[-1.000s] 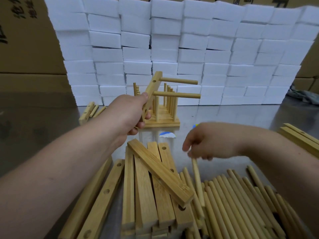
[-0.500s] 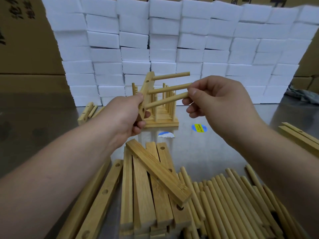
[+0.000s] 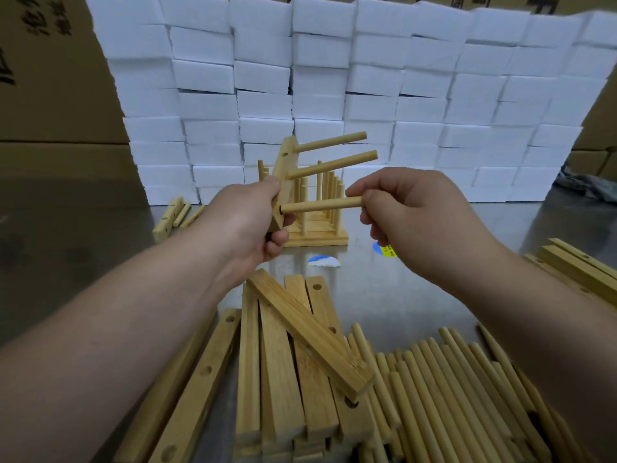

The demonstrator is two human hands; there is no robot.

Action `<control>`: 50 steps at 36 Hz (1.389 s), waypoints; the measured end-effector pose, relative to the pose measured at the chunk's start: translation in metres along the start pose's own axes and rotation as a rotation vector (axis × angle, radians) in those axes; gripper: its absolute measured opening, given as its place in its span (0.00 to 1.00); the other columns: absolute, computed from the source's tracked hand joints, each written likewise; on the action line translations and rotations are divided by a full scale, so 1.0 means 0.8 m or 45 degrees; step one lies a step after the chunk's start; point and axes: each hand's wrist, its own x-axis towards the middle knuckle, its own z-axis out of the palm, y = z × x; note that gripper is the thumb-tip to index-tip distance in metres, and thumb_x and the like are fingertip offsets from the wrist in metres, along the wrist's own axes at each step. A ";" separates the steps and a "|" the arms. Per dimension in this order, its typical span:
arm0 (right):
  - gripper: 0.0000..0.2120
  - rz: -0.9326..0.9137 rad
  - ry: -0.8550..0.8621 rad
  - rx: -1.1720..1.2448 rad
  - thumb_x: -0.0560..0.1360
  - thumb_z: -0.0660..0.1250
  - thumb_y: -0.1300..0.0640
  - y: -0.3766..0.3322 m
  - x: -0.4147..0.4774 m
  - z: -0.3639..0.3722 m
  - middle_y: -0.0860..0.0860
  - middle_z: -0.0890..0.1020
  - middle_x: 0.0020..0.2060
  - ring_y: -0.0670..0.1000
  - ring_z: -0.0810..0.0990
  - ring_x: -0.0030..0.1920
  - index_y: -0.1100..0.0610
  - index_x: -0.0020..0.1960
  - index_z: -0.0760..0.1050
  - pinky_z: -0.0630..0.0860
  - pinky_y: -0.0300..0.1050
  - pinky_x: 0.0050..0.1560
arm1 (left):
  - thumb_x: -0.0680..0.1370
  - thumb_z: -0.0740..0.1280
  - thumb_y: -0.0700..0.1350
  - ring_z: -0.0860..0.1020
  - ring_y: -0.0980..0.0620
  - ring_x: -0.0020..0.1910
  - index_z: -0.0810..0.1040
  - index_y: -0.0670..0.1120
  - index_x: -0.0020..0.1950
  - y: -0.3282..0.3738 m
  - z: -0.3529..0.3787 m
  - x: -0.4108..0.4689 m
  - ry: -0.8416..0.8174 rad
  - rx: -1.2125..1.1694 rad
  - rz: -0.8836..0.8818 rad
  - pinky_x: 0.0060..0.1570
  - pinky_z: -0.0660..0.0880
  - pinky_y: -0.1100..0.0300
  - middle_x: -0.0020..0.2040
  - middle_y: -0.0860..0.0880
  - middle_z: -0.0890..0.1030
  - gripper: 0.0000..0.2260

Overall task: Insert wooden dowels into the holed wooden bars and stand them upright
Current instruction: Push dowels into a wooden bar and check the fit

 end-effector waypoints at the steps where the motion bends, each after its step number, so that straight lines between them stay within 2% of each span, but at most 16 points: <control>1: 0.13 -0.033 -0.009 -0.033 0.76 0.60 0.58 0.000 -0.001 0.001 0.44 0.75 0.25 0.45 0.72 0.26 0.44 0.37 0.76 0.71 0.38 0.28 | 0.81 0.56 0.48 0.65 0.55 0.18 0.73 0.42 0.44 -0.001 0.001 -0.001 -0.015 0.000 0.008 0.19 0.62 0.68 0.30 0.46 0.73 0.13; 5: 0.09 -0.110 -0.061 -0.123 0.76 0.63 0.54 0.002 -0.002 0.001 0.39 0.72 0.23 0.41 0.69 0.23 0.45 0.38 0.75 0.63 0.29 0.23 | 0.81 0.55 0.49 0.65 0.55 0.18 0.73 0.43 0.41 -0.002 0.006 -0.004 -0.052 0.005 0.018 0.19 0.61 0.68 0.28 0.47 0.72 0.15; 14: 0.10 -0.241 -0.050 -0.239 0.75 0.63 0.54 -0.002 -0.004 0.000 0.37 0.73 0.28 0.39 0.72 0.29 0.41 0.37 0.72 0.65 0.29 0.28 | 0.82 0.54 0.50 0.64 0.55 0.20 0.72 0.43 0.42 0.001 0.008 -0.010 -0.060 -0.010 0.036 0.21 0.60 0.67 0.29 0.48 0.71 0.15; 18: 0.10 -0.278 -0.037 -0.254 0.75 0.64 0.54 -0.003 -0.006 0.000 0.36 0.73 0.27 0.39 0.72 0.30 0.42 0.38 0.72 0.66 0.29 0.30 | 0.82 0.54 0.49 0.64 0.55 0.20 0.72 0.43 0.41 0.002 0.009 -0.012 -0.053 -0.037 0.045 0.21 0.59 0.67 0.29 0.47 0.71 0.15; 23: 0.07 -0.326 -0.038 -0.297 0.76 0.64 0.55 -0.002 -0.008 0.003 0.32 0.73 0.28 0.36 0.72 0.31 0.45 0.41 0.74 0.65 0.28 0.31 | 0.82 0.54 0.49 0.63 0.54 0.20 0.72 0.43 0.43 0.003 0.008 -0.013 -0.049 -0.065 0.047 0.20 0.60 0.68 0.28 0.47 0.71 0.13; 27: 0.05 -0.393 -0.006 -0.372 0.76 0.64 0.56 -0.002 -0.009 0.004 0.38 0.72 0.26 0.35 0.71 0.34 0.51 0.47 0.79 0.64 0.27 0.34 | 0.82 0.54 0.49 0.64 0.55 0.20 0.72 0.43 0.44 0.003 0.007 -0.013 -0.059 -0.068 0.041 0.20 0.60 0.68 0.28 0.47 0.71 0.13; 30: 0.05 -0.409 0.010 -0.392 0.76 0.64 0.56 -0.003 -0.008 0.002 0.40 0.71 0.27 0.35 0.71 0.34 0.51 0.47 0.80 0.64 0.28 0.34 | 0.82 0.55 0.49 0.64 0.55 0.20 0.72 0.43 0.45 0.003 0.007 -0.013 -0.063 -0.052 0.050 0.20 0.61 0.67 0.28 0.47 0.72 0.13; 36: 0.07 -0.426 -0.041 -0.432 0.75 0.64 0.56 -0.003 -0.007 -0.006 0.51 0.76 0.27 0.45 0.73 0.37 0.56 0.43 0.80 0.68 0.39 0.33 | 0.82 0.54 0.49 0.63 0.55 0.21 0.72 0.43 0.42 0.002 0.008 -0.014 -0.082 -0.013 0.064 0.21 0.60 0.66 0.28 0.48 0.71 0.14; 40: 0.11 -0.413 -0.159 -0.627 0.76 0.60 0.53 -0.002 -0.006 -0.007 0.51 0.76 0.30 0.48 0.72 0.36 0.57 0.46 0.79 0.72 0.49 0.38 | 0.82 0.55 0.49 0.63 0.55 0.20 0.72 0.43 0.41 0.004 0.007 -0.015 -0.098 -0.034 0.105 0.21 0.60 0.66 0.27 0.48 0.69 0.14; 43: 0.17 -0.415 -0.225 -0.697 0.74 0.55 0.46 -0.005 -0.010 -0.001 0.49 0.76 0.31 0.48 0.73 0.34 0.52 0.50 0.79 0.72 0.49 0.37 | 0.81 0.55 0.49 0.63 0.54 0.21 0.73 0.43 0.41 0.005 0.008 -0.017 -0.108 0.003 0.172 0.22 0.60 0.64 0.28 0.48 0.67 0.15; 46: 0.16 -0.475 -0.230 -0.810 0.76 0.56 0.47 -0.005 -0.011 0.001 0.50 0.77 0.31 0.52 0.73 0.34 0.52 0.53 0.79 0.70 0.47 0.34 | 0.81 0.56 0.49 0.63 0.54 0.21 0.73 0.43 0.41 0.004 0.009 -0.018 -0.092 0.060 0.223 0.24 0.59 0.63 0.29 0.47 0.68 0.14; 48: 0.15 -0.520 -0.202 -0.865 0.78 0.57 0.48 -0.006 -0.011 -0.001 0.51 0.77 0.31 0.54 0.74 0.33 0.53 0.53 0.79 0.68 0.45 0.31 | 0.81 0.56 0.49 0.63 0.54 0.21 0.73 0.43 0.42 0.003 0.010 -0.018 -0.082 0.099 0.219 0.24 0.59 0.63 0.25 0.50 0.68 0.14; 50: 0.17 -0.536 -0.196 -0.883 0.75 0.56 0.48 -0.007 -0.011 -0.003 0.51 0.78 0.31 0.54 0.75 0.34 0.53 0.52 0.80 0.69 0.45 0.31 | 0.80 0.56 0.48 0.62 0.54 0.21 0.73 0.44 0.42 0.001 0.012 -0.018 -0.063 0.177 0.226 0.24 0.59 0.64 0.20 0.52 0.67 0.12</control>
